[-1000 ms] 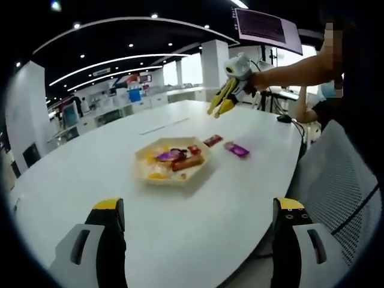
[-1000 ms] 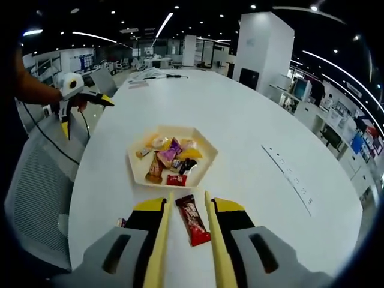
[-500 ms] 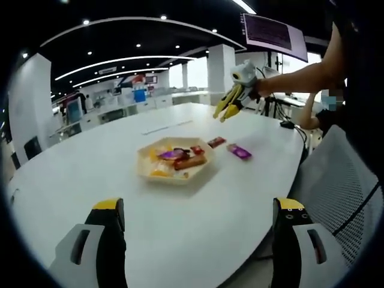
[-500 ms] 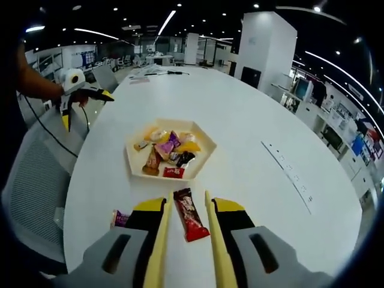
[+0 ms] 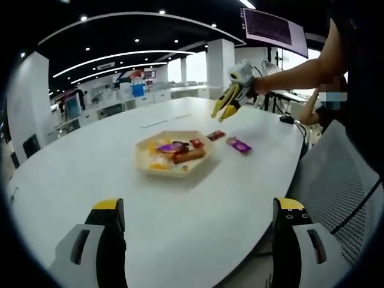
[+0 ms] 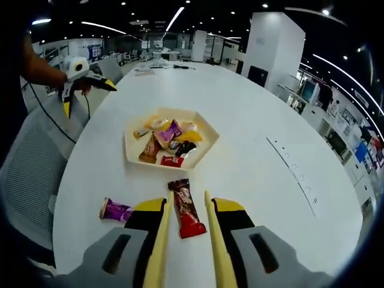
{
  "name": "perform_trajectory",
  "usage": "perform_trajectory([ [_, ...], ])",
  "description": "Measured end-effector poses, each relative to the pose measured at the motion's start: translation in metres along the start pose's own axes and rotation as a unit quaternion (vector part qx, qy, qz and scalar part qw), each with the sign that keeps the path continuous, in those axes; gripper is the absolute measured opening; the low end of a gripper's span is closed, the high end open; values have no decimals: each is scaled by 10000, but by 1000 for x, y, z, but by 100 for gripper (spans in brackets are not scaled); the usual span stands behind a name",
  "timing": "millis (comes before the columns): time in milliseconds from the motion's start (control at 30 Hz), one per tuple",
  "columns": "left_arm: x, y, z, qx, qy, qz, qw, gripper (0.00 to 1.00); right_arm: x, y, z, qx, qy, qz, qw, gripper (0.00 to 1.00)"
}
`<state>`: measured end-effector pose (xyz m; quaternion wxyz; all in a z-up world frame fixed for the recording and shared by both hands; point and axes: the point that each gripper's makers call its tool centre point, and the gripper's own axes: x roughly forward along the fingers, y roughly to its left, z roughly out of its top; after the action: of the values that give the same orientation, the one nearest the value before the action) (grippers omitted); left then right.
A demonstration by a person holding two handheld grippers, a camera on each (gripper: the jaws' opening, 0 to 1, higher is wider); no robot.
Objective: Place the target food into the container with the food tongs after gripping and lifting it, then release it inside without dropping or visibly crushing the food.
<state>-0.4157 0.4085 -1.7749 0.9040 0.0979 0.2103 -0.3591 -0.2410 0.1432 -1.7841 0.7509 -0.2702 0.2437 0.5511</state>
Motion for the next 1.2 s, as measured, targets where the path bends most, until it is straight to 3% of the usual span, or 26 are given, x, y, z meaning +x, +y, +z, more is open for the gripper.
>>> perform_trajectory([
  [633, 2, 0, -6, -127, 139, -25, 9998, 100, 31, 0, -22, 155, 119, 252, 9995, 29],
  [700, 2, -1, -6, -133, 146, -33, 9998, 100, 35, 0, -26, 331, 242, 225, 9989, 29],
  [867, 2, 0, -8, -144, 162, -44, 9998, 100, 42, 9, -36, 78, 524, 285, 9982, 28],
  [933, 2, -1, -7, -148, 155, -41, 9998, 100, 41, 8, -35, 448, 554, 205, 9972, 28],
  [1000, 2, -1, -7, -176, 156, -34, 9997, 100, 41, 6, -35, 474, 566, 216, 9970, 27],
  [1100, 2, 0, -7, -176, 167, -25, 9997, 100, 41, 2, -37, 906, 770, 29, 9929, 24],
  [1200, 2, 0, -8, -169, 176, -18, 9997, 100, 42, 3, -35, 776, 916, -6, 9928, 22],
])
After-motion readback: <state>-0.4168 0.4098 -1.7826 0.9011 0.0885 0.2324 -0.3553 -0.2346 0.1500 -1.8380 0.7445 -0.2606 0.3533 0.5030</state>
